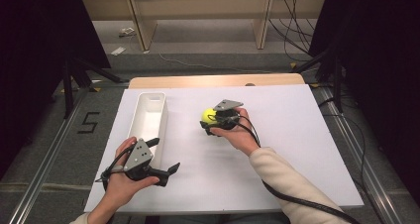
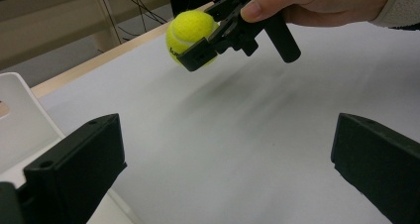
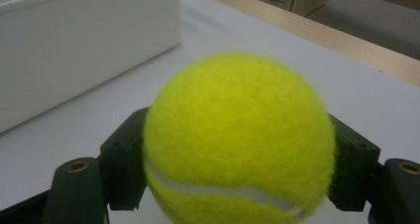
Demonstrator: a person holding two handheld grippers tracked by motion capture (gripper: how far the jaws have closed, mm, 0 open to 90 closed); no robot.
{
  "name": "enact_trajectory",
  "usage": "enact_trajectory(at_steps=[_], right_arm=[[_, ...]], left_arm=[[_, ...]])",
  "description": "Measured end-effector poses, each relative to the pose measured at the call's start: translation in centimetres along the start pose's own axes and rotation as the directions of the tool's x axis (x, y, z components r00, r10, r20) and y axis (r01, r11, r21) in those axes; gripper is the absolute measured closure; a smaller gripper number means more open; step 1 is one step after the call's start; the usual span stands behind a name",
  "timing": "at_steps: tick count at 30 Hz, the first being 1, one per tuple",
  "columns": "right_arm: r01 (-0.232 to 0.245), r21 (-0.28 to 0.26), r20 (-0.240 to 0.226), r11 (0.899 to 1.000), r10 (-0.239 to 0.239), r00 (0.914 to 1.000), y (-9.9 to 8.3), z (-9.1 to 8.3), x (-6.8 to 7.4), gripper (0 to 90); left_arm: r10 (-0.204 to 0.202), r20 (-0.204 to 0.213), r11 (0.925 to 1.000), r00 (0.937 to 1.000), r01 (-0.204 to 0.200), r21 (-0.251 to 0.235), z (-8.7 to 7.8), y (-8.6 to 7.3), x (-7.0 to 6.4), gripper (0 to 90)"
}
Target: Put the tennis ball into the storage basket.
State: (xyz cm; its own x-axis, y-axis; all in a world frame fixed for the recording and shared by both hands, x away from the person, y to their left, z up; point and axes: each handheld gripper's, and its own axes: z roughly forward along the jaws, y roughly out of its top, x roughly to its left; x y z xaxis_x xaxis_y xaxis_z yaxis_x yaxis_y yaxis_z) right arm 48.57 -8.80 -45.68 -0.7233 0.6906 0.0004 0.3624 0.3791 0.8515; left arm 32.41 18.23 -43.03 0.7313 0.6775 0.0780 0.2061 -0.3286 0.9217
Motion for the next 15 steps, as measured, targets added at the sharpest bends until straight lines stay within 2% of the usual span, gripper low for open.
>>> enact_trajectory(at_steps=[15], right_arm=[[-0.002,-0.015,-0.006,1.000,0.002,1.0000,0.40,-0.20,0.45,26.7]], left_arm=[[0.000,0.001,1.0000,1.0000,0.000,0.000,-0.01,0.03,0.00,0.0]])
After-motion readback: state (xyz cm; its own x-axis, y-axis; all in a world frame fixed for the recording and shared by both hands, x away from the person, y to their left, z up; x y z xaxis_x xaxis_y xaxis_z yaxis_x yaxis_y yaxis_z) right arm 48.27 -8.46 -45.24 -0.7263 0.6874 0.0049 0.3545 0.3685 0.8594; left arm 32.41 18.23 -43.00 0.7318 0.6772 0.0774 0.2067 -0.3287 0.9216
